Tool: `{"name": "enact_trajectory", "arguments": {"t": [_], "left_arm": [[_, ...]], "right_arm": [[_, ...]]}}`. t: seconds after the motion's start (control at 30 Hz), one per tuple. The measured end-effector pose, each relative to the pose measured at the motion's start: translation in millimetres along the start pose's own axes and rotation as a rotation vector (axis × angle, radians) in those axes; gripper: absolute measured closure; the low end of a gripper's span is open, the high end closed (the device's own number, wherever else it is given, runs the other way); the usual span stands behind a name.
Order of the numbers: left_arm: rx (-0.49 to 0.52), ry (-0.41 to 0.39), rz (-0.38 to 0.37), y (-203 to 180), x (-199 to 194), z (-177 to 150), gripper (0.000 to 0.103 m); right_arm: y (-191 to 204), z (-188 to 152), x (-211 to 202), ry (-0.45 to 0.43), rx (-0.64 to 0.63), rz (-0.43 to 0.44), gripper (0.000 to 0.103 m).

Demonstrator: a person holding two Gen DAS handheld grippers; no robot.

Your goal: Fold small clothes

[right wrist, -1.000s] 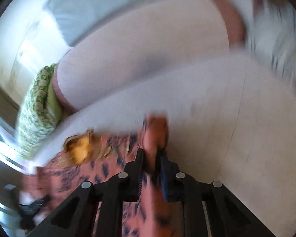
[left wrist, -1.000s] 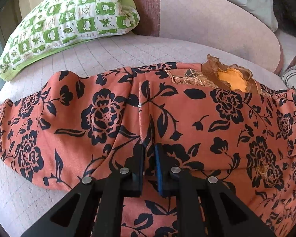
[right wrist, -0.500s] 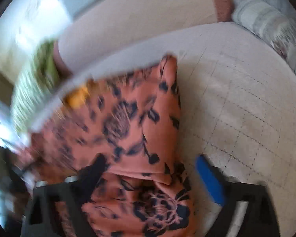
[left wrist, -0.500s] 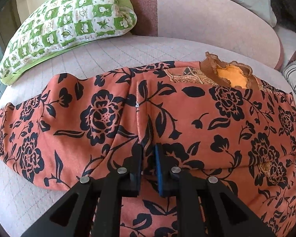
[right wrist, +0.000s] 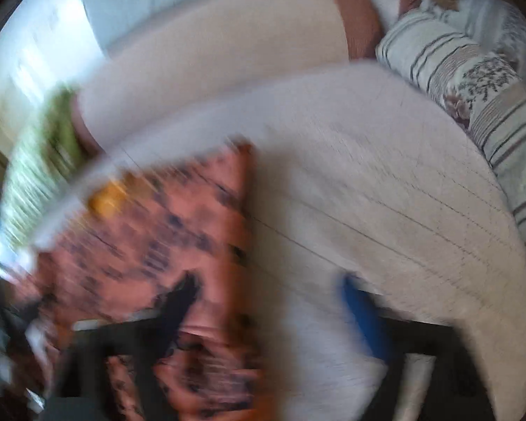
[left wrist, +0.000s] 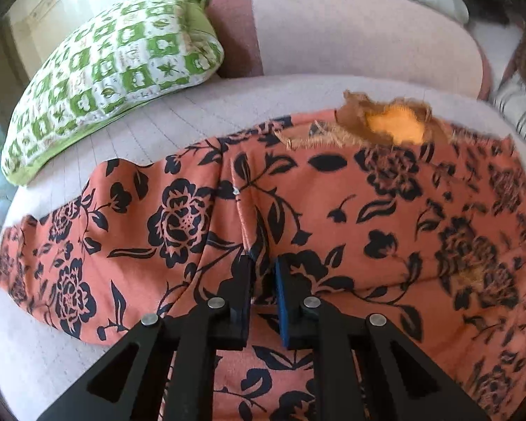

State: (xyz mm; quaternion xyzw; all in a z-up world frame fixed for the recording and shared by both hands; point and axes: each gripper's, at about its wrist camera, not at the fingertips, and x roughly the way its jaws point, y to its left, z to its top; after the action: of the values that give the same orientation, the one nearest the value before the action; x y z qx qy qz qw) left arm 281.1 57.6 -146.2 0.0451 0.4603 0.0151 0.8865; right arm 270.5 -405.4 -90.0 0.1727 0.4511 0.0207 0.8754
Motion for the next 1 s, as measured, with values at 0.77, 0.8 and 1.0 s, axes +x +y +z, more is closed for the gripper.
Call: {"name": "enact_trajectory", "arguments": {"t": [0.77, 0.8, 1.0], "left_arm": [[-0.029, -0.082, -0.044, 5, -20, -4, 0.082], [-0.037, -0.097, -0.042, 6, -22, -3, 0.082], [-0.009, -0.004, -0.045, 2, 9, -12, 0.079]], "right_arm": [[11, -8, 9, 0.02, -0.078, -0.004, 0.026], [20, -6, 1, -0.003, -0.079, 0.054, 0.026], [36, -6, 67, 0.187, 0.036, 0.27, 0.024]]}}
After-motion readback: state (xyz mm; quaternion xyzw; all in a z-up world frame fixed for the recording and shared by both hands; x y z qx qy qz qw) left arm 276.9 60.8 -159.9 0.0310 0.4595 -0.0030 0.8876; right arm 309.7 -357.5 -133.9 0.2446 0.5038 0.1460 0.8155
